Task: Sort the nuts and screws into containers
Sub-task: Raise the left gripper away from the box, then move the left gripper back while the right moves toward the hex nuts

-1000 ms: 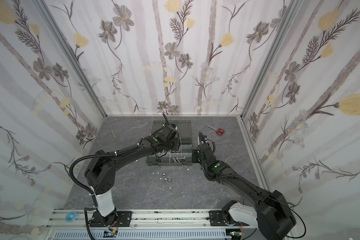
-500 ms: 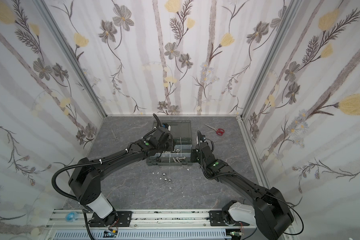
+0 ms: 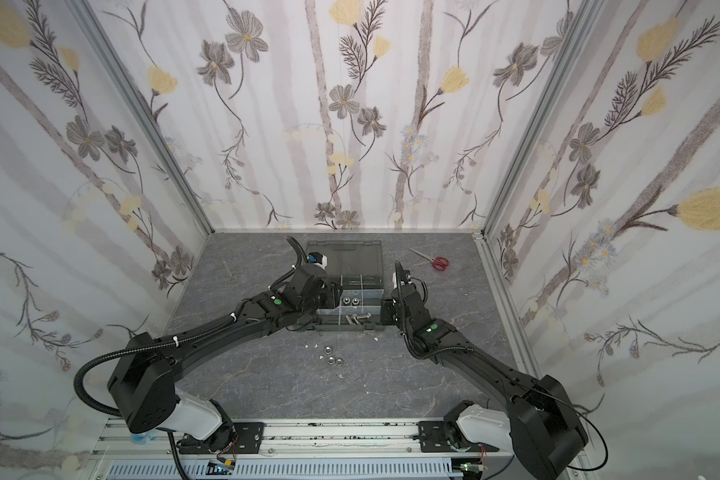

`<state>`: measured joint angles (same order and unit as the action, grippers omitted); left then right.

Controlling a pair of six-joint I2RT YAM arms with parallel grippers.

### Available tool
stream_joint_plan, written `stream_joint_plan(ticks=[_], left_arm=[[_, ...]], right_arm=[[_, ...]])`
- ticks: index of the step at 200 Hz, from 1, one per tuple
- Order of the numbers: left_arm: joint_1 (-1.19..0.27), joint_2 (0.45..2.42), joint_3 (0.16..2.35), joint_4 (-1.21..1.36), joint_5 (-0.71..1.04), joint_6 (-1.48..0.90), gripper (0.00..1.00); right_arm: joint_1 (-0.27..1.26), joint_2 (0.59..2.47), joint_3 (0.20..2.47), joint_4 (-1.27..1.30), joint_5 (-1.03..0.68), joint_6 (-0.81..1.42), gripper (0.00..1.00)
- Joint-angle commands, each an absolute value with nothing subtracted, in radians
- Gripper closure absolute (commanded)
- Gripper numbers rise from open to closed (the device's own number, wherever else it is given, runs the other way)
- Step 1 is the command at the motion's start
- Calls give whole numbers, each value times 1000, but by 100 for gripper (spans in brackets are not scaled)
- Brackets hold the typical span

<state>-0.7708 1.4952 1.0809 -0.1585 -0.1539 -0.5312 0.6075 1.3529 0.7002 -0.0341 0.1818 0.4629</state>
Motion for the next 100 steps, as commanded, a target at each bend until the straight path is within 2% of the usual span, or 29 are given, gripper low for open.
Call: stream_joint_plan(ticks=[1, 100], left_arm=[[-769, 1460, 1045, -102, -190, -568, 47], [-764, 1262, 851, -37, -246, -633, 44]], right_arm=[[608, 1350, 695, 9, 163, 472, 59], [619, 1371, 690, 34, 94, 485, 59]])
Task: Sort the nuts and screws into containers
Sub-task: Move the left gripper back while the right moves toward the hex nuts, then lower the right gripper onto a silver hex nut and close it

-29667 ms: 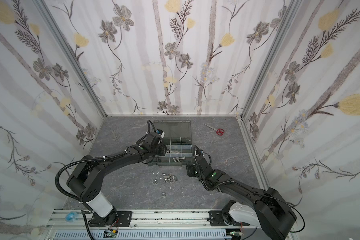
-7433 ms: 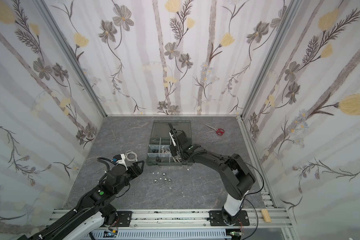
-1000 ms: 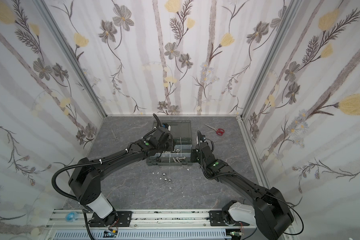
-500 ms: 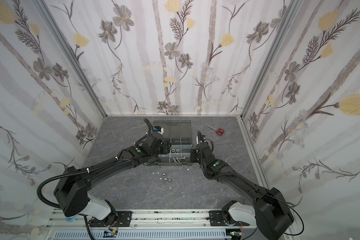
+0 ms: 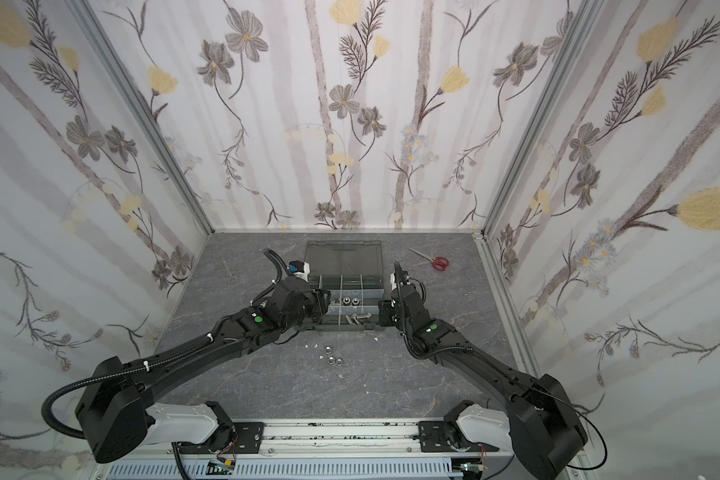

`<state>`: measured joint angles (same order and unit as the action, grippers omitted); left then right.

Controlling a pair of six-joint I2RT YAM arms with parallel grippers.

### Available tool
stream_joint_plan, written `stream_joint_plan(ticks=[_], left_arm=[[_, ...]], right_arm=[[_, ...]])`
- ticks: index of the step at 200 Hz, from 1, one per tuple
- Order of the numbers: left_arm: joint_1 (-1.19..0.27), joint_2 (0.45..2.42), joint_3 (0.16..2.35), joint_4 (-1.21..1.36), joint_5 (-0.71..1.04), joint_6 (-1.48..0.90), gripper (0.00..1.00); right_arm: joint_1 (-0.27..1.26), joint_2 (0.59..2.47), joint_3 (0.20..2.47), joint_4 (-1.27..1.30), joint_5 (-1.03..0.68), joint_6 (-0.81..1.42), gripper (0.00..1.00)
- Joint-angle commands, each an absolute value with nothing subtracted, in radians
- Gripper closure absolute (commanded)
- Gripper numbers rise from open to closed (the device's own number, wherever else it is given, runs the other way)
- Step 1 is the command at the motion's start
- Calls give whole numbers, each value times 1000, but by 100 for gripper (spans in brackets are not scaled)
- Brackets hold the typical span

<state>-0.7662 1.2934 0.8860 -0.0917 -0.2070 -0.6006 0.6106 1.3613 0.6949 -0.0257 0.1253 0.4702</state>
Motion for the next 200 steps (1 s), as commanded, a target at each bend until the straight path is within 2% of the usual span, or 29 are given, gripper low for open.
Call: stream_joint_plan(ticks=[1, 75, 124, 200], left_arm=[[-764, 1249, 849, -37, -246, -634, 44], [-760, 1081, 699, -19, -250, -683, 44], [-756, 962, 601, -17, -288, -730, 43], [-749, 840, 498, -12, -291, -804, 42]], right_arm=[[619, 1372, 689, 36, 94, 486, 59], [701, 1456, 717, 47, 35, 468, 59], [798, 1501, 735, 53, -7, 348, 57], [928, 1688, 865, -34, -48, 267, 56]])
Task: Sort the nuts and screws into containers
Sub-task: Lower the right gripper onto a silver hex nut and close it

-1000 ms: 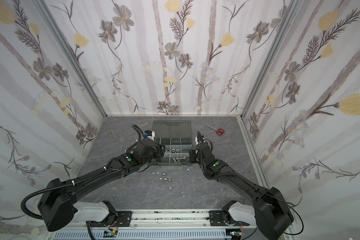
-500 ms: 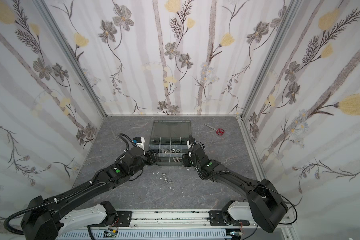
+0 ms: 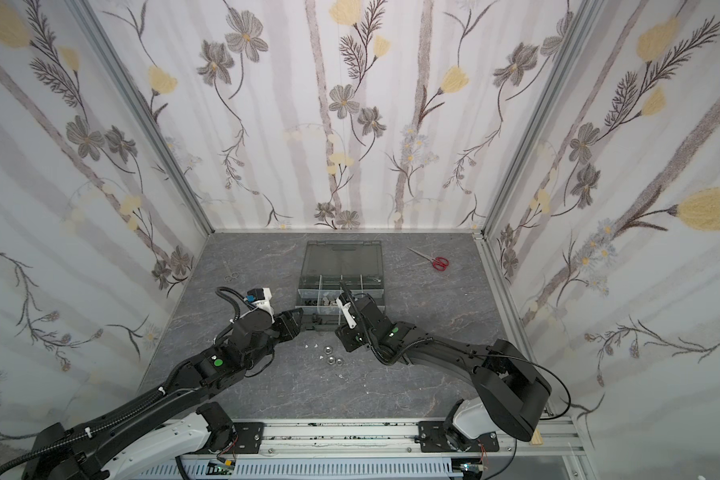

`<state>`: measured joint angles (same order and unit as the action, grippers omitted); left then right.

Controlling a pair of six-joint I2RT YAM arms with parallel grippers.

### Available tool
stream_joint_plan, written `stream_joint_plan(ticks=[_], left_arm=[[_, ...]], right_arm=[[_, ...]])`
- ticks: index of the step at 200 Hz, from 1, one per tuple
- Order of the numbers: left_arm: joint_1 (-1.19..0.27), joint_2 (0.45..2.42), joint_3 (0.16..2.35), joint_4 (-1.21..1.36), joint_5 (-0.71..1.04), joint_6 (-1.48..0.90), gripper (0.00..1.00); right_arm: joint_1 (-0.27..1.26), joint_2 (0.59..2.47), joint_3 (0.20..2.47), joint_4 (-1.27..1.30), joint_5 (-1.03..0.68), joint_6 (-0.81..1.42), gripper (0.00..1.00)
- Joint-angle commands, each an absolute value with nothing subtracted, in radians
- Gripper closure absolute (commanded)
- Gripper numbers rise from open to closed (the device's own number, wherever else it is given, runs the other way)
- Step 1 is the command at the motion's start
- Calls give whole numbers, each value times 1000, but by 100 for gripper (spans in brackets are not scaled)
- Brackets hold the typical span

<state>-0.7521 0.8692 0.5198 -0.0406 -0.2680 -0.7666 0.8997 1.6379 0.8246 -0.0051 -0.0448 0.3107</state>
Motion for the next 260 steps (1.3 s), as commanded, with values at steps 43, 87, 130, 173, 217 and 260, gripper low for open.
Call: stream_joint_plan(ticks=[43, 87, 130, 173, 217, 260], left_arm=[[-747, 765, 452, -12, -312, -821, 41], [-746, 683, 398, -11, -336, -847, 39], [-744, 626, 357, -11, -310, -865, 38], [-744, 621, 336, -11, -292, -881, 37], [-744, 621, 334, -9, -288, -882, 37], [-744, 621, 332, -8, -278, -884, 37]], right_arm=[[961, 1769, 912, -54, -51, 264, 56], [982, 1831, 958, -100, -41, 264, 57], [994, 1870, 977, -124, -38, 264, 57], [1004, 1918, 1013, -161, -20, 265, 57], [1011, 1955, 1042, -170, -14, 270, 57], [1017, 1986, 1065, -192, 13, 274, 57]])
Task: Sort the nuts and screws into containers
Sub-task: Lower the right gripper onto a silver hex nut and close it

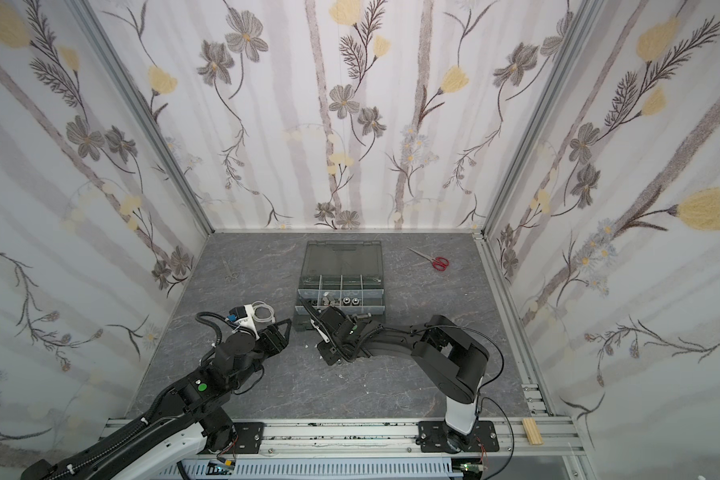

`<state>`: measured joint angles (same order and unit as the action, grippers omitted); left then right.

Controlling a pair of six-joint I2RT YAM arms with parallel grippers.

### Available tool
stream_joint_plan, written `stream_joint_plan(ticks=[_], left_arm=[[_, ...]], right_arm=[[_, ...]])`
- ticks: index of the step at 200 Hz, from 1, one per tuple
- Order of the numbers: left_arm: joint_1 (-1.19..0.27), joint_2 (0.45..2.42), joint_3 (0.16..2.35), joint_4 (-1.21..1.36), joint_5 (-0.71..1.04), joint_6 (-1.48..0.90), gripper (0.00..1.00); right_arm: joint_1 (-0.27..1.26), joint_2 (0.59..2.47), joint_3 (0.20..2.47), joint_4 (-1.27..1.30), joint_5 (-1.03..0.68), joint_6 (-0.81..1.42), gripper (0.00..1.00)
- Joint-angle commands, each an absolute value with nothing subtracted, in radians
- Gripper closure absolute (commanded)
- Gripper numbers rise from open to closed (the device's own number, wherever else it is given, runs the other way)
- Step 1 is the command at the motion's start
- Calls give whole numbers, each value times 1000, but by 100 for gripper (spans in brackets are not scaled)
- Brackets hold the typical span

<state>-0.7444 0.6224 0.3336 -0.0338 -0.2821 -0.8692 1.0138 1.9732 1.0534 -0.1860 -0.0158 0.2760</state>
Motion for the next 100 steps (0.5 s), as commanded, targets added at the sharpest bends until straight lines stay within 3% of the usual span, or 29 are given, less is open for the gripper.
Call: stream_joint_plan(ticks=[1, 51, 100], left_arm=[[-745, 621, 332, -8, -278, -884, 37], [-744, 621, 331, -5, -281, -884, 37], [-744, 623, 330, -3, -283, -885, 37]], right_arm=[[1017, 1987, 1065, -192, 13, 275, 57], [1019, 2009, 1073, -206, 37, 275, 59], [1022, 2021, 1077, -209, 45, 272, 68]])
